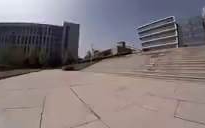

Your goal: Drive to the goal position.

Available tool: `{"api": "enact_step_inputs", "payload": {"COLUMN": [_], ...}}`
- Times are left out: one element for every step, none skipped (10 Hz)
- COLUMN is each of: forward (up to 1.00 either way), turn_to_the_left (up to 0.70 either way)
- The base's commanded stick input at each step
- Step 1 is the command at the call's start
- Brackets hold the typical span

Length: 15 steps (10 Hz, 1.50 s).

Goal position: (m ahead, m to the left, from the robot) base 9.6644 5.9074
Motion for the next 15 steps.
{"api": "enact_step_inputs", "payload": {"forward": [0.70,0.70,0.70,0.70,0.70,0.70,0.70,0.70,0.70,0.70,0.70,0.70,0.70,0.70,0.70], "turn_to_the_left": [0.00,0.00,0.00,0.00,0.00,0.00,0.00,0.00,0.00,0.00,0.00,0.17,0.35,0.35,0.35]}}
